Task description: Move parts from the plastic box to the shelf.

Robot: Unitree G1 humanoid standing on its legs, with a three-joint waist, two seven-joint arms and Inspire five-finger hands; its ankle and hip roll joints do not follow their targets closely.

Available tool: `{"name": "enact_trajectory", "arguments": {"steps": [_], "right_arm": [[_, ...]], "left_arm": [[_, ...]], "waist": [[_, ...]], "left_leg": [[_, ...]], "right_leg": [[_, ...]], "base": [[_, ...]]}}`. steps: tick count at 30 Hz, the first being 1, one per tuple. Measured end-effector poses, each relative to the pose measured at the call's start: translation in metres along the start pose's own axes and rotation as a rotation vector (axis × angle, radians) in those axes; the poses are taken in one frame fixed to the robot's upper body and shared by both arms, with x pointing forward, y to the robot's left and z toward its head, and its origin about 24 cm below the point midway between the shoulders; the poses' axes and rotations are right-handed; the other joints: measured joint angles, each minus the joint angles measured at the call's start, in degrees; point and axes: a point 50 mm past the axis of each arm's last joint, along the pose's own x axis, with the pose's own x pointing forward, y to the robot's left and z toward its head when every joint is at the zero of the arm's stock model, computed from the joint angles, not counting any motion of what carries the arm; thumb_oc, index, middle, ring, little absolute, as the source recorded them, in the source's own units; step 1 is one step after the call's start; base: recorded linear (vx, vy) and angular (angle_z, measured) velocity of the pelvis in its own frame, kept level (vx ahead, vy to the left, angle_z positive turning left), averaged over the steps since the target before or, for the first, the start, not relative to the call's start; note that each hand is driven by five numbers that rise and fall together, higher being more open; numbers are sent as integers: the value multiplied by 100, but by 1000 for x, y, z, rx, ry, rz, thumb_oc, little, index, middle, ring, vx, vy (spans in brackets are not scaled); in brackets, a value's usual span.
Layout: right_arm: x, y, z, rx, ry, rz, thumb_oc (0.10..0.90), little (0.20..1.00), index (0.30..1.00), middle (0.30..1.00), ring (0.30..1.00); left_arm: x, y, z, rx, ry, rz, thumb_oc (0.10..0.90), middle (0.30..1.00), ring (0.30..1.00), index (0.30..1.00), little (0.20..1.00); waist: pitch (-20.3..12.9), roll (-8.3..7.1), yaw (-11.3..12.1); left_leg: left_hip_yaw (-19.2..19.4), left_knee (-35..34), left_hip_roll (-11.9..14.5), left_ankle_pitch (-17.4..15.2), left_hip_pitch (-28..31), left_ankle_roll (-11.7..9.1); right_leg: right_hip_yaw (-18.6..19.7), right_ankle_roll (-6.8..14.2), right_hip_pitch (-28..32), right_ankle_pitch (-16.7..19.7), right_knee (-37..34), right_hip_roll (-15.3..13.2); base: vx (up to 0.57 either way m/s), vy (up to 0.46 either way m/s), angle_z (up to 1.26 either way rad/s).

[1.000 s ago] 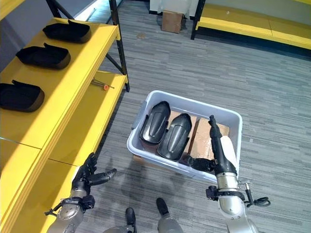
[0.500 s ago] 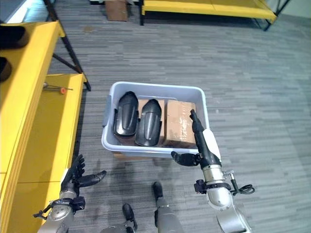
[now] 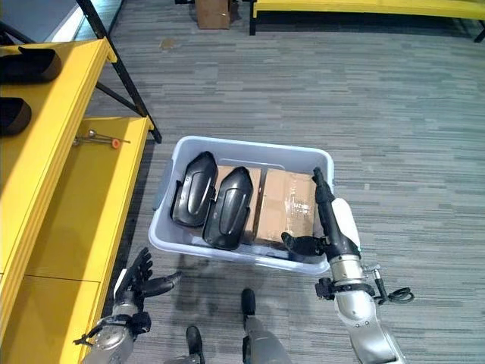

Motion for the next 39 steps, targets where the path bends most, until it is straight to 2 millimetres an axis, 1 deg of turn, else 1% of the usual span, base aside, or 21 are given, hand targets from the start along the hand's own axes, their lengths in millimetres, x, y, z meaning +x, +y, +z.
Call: {"name": "enact_trajectory", "arguments": {"steps": [1,2,4,5,6,7,9,10,11,12,13,14,15,17,18,19,20,22,27,31,39], "right_arm": [[0,-1,0,-5,-1,0,900,1000,1000,1000,1000],[0,-2,-1,-10,0,-2,900,1000,1000,1000,1000],[0,-2,-1,-14,0,0,900,1000,1000,1000,1000],[1,-2,0,-17,-2,1,900,1000,1000,1000,1000],[3,-4,1,-14,-9,-16,900,1000,1000,1000,1000],[4,-6,1,-20,-10,-31,900,1000,1000,1000,1000],[4,-6,-1,-6,1,-63,900,1000,1000,1000,1000],[4,-5,-2,-1,7,-67,900,1000,1000,1000,1000],[3,-3,-3,5,15,-65,900,1000,1000,1000,1000],[8,4,-1,28,10,-52,900,1000,1000,1000,1000],[10,6,3,46,-4,-56,900,1000,1000,1000,1000],[9,4,4,45,-12,-67,900,1000,1000,1000,1000],[6,-4,2,29,-4,-99,900,1000,1000,1000,1000],[2,-7,-4,11,29,-99,900,1000,1000,1000,1000],[3,-7,-5,-1,31,-90,900,1000,1000,1000,1000],[3,-8,-5,-8,30,-88,900,1000,1000,1000,1000],[3,-6,-4,-5,32,-80,900,1000,1000,1000,1000],[2,-4,-5,-3,37,-69,900,1000,1000,1000,1000],[3,2,-2,7,24,-48,900,1000,1000,1000,1000],[7,4,2,12,2,-40,900,1000,1000,1000,1000],[38,6,34,15,-150,-35,900,1000,1000,1000,1000]], "left_arm": [[1,-2,1,-3,-4,-6,900,1000,1000,1000,1000],[4,-5,5,-1,-15,-14,900,1000,1000,1000,1000],[9,-5,12,-3,-42,-16,900,1000,1000,1000,1000],[9,-5,12,-4,-42,-15,900,1000,1000,1000,1000],[7,-3,9,-5,-29,-10,900,1000,1000,1000,1000],[5,-2,4,-4,-10,-6,900,1000,1000,1000,1000],[5,-1,2,1,0,-1,900,1000,1000,1000,1000],[5,0,1,4,5,-1,900,1000,1000,1000,1000],[5,-1,0,6,10,-1,900,1000,1000,1000,1000],[0,6,-5,10,26,26,900,1000,1000,1000,1000],[-2,9,-8,14,37,26,900,1000,1000,1000,1000],[-3,7,-11,8,46,22,900,1000,1000,1000,1000],[-5,4,-12,-2,44,20,900,1000,1000,1000,1000],[-5,8,-7,-8,22,47,900,1000,1000,1000,1000],[-8,13,-10,-11,27,66,900,1000,1000,1000,1000],[-8,14,-9,-13,25,71,900,1000,1000,1000,1000],[-7,17,-7,-17,12,87,900,1000,1000,1000,1000],[-4,20,-1,-25,-12,105,900,1000,1000,1000,1000],[1,27,14,1,-70,107,900,1000,1000,1000,1000],[1,25,21,-3,-97,104,900,1000,1000,1000,1000],[8,24,33,23,-135,89,900,1000,1000,1000,1000]], "waist": [[25,67,-13],[78,99,-103],[218,-130,2],[246,-176,91],[326,-311,170],[337,-306,187],[354,-301,162],[373,-333,188],[383,-343,153],[445,-455,250],[459,-449,372],[457,-334,289],[461,-201,19],[468,-219,46],[472,-214,160],[494,-177,127],[509,-192,106],[540,-220,104],[663,-450,156],[672,-465,266],[738,-498,304]], "left_leg": [[-31,31,14,5,-14,-7],[-109,479,14,59,-261,-189],[-332,1747,-141,127,-883,-284],[-440,2114,-158,149,-1070,-287],[-647,2282,-208,-226,-1549,-256],[-658,1134,-179,-72,-1592,-309],[-634,597,-163,172,-1803,-318],[-631,369,-190,286,-1783,-293],[-672,248,-272,343,-1744,-245],[-893,368,-342,218,-1560,-9],[-930,396,-391,232,-1338,103],[-869,549,-423,230,-1282,102],[-458,685,-437,228,-1272,108],[-198,539,-439,242,-1120,155],[-17,350,-416,240,-931,168],[113,245,-436,297,-890,92],[322,179,-536,335,-882,174],[369,195,-659,313,-894,284],[347,210,-824,286,-1009,474],[317,218,-879,279,-1132,522],[164,243,-879,278,-1290,522]], "right_leg": [[-28,-67,-2,-54,44,10],[-86,-112,-30,-167,160,-26],[12,-165,-137,-321,406,-204],[60,-186,-147,-337,453,-197],[154,-101,-99,-291,473,-296],[74,-114,-87,-324,473,-234],[81,-4,-81,-390,472,-104],[69,-49,-73,-431,490,-83],[181,16,-68,-291,511,23],[604,57,-34,-317,565,128],[870,100,-29,-372,605,257],[795,94,17,-375,548,297],[811,58,-22,-398,490,298],[1120,106,-52,-223,379,309],[1335,98,-72,-139,268,309],[1419,109,-83,-106,220,287],[1545,203,-90,-18,68,172],[1559,206,-102,1,-12,37],[1516,274,-189,-38,-13,-158],[1478,327,-295,0,-12,-211],[1319,325,-371,-21,-14,-220]], "base": [[5,-196,35],[-8,-216,45],[13,-118,22],[95,42,-8],[172,134,-8],[133,147,-5],[170,229,-14],[180,293,-24],[136,320,-74],[36,182,-142],[62,262,-155],[77,354,-100],[74,345,-36],[40,197,-57],[22,98,-85],[46,142,-80],[44,107,-37],[20,60,-11],[6,18,7],[-6,1,6],[-12,-5,8]]}}
